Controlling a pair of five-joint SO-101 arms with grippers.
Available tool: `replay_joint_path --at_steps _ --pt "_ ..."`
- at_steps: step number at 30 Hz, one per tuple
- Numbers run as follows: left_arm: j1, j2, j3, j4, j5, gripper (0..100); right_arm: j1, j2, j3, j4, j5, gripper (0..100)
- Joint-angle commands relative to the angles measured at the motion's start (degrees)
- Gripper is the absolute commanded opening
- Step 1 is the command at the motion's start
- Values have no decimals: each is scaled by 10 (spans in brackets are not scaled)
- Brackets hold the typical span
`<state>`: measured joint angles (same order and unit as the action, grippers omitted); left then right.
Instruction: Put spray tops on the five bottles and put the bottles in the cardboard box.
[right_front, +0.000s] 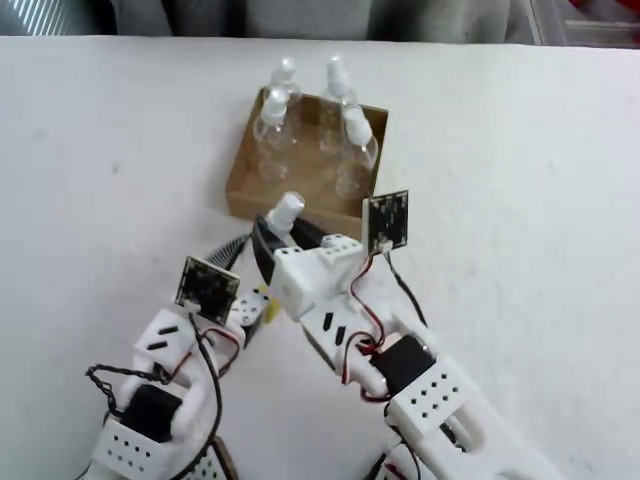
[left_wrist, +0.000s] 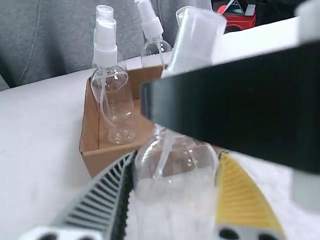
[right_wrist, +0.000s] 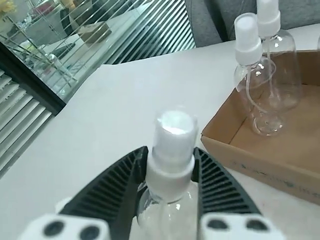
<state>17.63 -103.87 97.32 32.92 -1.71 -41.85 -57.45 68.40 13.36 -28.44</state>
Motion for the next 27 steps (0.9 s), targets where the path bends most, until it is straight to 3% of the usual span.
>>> replay_joint_path --at_steps 1,10,13,21,27 --pt "-7 -9 -4 -10 -4 22 -7 -12 -4 0 9 99" --pt "-7 -9 -4 -10 -4 22 -7 -57 -12 4 11 102" --pt "-7 -9 -4 -10 -4 22 -7 -74 -10 5 46 104" --pt "-7 -9 -4 -10 -4 22 -44 -85 -10 34 51 245" --pt "-7 -9 -4 -10 -4 22 -50 -85 -10 33 52 249"
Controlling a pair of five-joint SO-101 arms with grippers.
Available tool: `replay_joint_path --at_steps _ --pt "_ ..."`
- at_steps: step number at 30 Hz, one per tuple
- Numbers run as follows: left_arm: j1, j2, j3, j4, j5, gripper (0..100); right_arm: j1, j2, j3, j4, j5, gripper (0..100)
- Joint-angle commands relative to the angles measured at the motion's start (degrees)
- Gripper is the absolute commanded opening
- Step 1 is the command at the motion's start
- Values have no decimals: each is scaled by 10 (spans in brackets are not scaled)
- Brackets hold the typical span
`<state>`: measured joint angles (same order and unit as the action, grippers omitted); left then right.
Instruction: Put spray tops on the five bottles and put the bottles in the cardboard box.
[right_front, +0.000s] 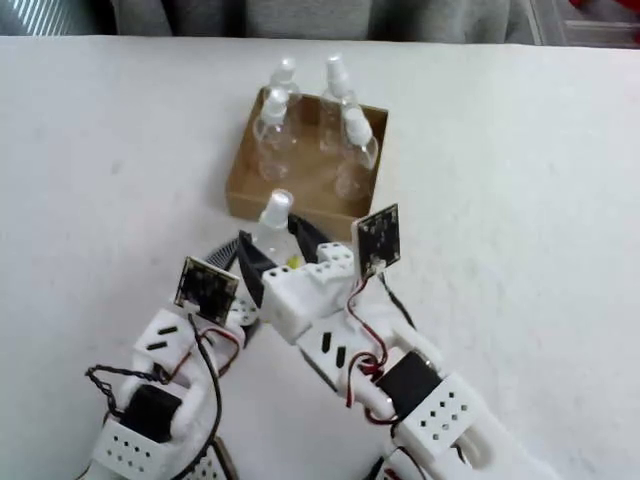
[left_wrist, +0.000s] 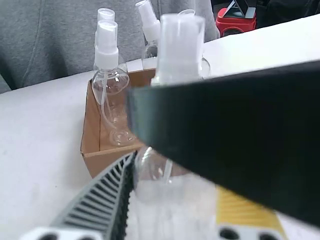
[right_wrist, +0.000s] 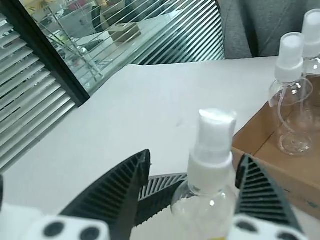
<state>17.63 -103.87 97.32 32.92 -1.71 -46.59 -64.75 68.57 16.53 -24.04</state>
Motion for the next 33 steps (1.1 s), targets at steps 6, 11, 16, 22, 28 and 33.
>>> replay_joint_path --at_steps 6,11,16,22,28,33 --pt "-7 -9 -4 -10 -4 22 32 -22 -24 -7 8 250" --pt "-7 -9 -4 -10 -4 22 54 -96 -19 7 11 250" --pt "-7 -9 -4 -10 -4 22 75 -166 -18 57 11 250" --pt "-7 -9 -4 -10 -4 22 129 -191 -18 71 8 247" --pt "-7 -9 -4 -10 -4 22 165 -166 0 66 7 204" --pt "-7 -9 -4 -9 -4 22 166 -82 -5 34 7 29"
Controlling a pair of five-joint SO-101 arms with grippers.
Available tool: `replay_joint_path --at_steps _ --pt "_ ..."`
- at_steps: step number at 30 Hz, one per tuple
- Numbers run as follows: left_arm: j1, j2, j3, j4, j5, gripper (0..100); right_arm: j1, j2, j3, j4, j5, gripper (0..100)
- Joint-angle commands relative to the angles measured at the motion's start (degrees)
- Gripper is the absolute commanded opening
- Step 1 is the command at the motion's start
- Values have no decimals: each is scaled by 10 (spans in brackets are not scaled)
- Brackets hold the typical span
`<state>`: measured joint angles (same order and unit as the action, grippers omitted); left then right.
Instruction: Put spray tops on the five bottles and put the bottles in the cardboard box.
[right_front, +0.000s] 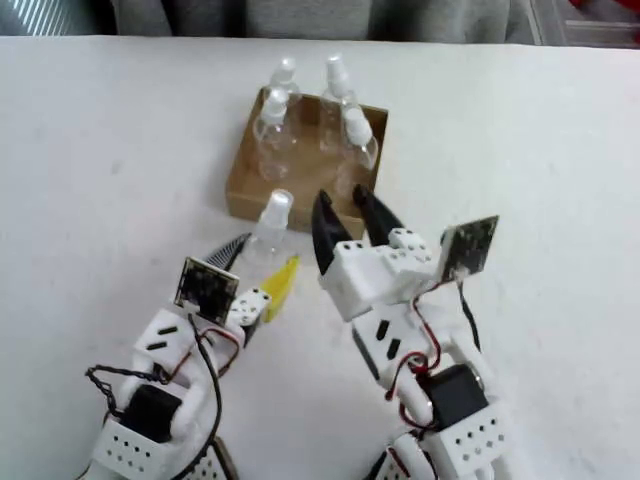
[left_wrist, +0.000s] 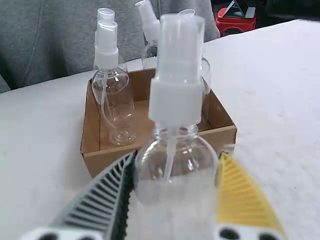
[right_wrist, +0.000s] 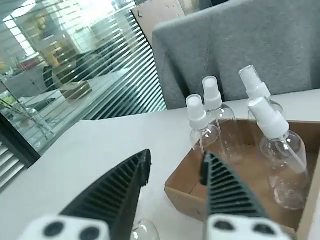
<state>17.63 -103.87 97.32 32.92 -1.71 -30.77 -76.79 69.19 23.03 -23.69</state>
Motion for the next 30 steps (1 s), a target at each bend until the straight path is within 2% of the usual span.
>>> replay_joint_path --at_steps 1,13,21,30 --pt "-7 -9 -4 -9 -4 22 8 53 -11 -45 4 12" --pt "-17 -9 -4 -9 -2 22 -14 182 -18 -124 4 16" --pt "-16 -9 -4 -9 -2 22 -56 196 -18 -145 4 17" --pt "-15 -9 -4 -9 -2 22 -54 196 -18 -145 9 18"
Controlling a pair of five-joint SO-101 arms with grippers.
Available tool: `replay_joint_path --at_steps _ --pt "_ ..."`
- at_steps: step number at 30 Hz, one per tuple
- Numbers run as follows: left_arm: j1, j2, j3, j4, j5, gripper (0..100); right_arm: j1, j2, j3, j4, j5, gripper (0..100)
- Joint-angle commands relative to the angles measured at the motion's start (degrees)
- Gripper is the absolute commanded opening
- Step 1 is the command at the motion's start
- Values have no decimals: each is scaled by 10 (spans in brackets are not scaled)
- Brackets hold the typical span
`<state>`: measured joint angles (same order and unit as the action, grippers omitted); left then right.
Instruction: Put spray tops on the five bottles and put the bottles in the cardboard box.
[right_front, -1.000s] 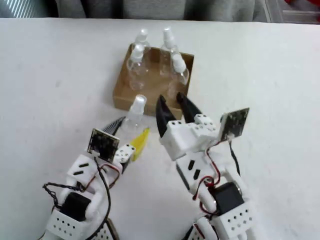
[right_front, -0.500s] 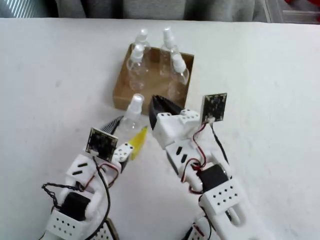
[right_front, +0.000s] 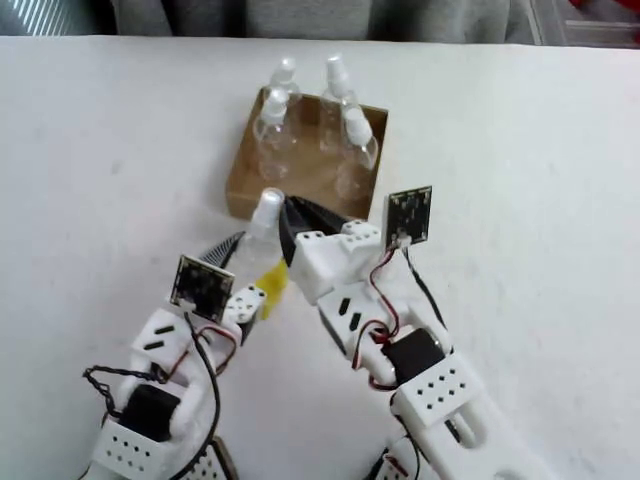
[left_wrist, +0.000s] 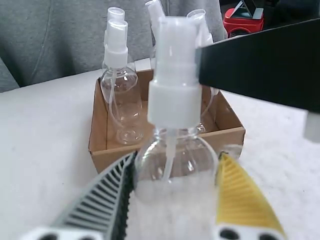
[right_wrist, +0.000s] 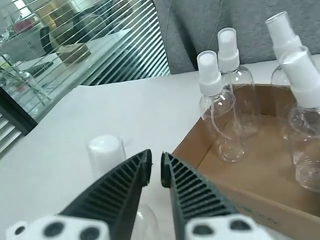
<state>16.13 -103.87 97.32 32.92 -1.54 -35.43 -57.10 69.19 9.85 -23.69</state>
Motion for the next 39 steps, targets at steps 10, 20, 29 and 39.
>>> replay_joint_path --at_steps 10,20,29,39 --pt "-1 -9 -4 -9 -4 22 -28 0 -21 -10 10 18" --pt "-3 -9 -4 -11 -4 22 50 -2 -24 -9 31 18" --pt "-4 -9 -4 -40 -3 22 100 -2 -22 -9 35 18" --pt "2 -9 -4 -228 -2 22 225 -2 -21 148 33 18"
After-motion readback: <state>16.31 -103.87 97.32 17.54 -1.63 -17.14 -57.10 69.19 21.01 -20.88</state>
